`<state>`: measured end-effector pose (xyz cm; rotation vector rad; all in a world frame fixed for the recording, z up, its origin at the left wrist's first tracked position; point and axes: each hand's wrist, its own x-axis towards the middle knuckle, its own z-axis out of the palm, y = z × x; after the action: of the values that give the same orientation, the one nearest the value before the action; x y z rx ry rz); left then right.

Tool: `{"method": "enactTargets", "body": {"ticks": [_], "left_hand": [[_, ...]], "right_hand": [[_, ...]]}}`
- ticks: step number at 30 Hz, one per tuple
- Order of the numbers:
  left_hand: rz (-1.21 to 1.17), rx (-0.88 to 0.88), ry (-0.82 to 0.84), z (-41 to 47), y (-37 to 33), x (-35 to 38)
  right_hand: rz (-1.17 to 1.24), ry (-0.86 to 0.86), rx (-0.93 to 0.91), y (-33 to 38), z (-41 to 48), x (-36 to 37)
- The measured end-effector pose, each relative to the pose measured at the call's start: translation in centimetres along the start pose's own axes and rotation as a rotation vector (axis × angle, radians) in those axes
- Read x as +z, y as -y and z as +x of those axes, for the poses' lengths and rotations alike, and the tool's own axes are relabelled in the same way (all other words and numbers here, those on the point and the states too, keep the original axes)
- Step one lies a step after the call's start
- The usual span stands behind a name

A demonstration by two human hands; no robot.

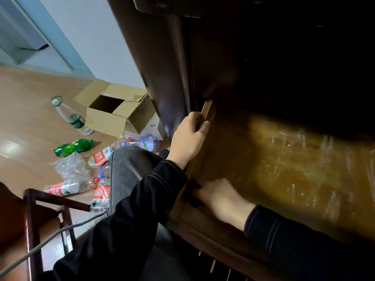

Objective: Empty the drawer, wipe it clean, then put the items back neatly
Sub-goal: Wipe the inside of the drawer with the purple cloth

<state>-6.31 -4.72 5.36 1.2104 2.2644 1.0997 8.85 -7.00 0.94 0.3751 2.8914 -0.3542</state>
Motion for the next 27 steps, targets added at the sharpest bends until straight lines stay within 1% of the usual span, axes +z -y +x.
{"method": "enactTargets", "body": {"ticks": [2, 4, 5, 7, 9, 11, 14, 18, 20, 22, 23, 25, 27], "left_hand": [[-0.013, -0.008, 0.002, 0.0, 0.0, 0.0], [-0.008, -0.016, 0.003, 0.0, 0.1, 0.0], [-0.004, -0.019, 0.003, 0.1, 0.1, 0.0], [-0.006, -0.021, 0.005, 0.2, 0.1, -0.1], [-0.006, -0.015, 0.012, 0.2, 0.1, -0.1], [-0.005, -0.01, 0.016, 0.1, 0.1, -0.1], [0.004, -0.002, 0.014, 0.1, 0.2, 0.0], [0.009, -0.005, 0.009, 0.3, 0.3, 0.0], [0.008, -0.001, 0.01, 0.3, 0.4, 0.0], [0.008, 0.003, 0.015, 0.2, 0.4, 0.0], [0.009, 0.004, 0.016, 0.2, 0.4, 0.0], [0.015, 0.007, 0.017, 0.2, 0.4, 0.0], [0.016, 0.008, 0.017, 0.2, 0.3, -0.1]], "right_hand": [[0.063, -0.089, 0.069, -1.9, 0.3, -0.6], [0.05, -0.17, 0.165, -3.4, 0.6, -1.1], [0.026, -0.189, 0.182, -3.5, 0.6, -0.9], [0.027, -0.157, 0.109, -2.0, 0.4, 0.1], [0.041, -0.051, -0.026, 0.0, 0.0, 1.3], [0.037, 0.04, -0.102, 0.8, 0.1, 1.9], [0.052, -0.004, -0.015, 0.0, 0.8, 1.1], [-0.013, -0.069, 0.135, -0.6, 1.0, 0.6], [-0.001, -0.007, 0.091, 0.6, 0.7, 1.2], [0.018, 0.069, -0.041, 2.0, 0.1, 2.2], [0.026, 0.087, -0.076, 2.3, -0.2, 2.4], [0.024, 0.062, -0.029, 1.4, 0.2, 1.8], [-0.007, -0.014, 0.044, -0.1, 0.7, 1.0]]}}
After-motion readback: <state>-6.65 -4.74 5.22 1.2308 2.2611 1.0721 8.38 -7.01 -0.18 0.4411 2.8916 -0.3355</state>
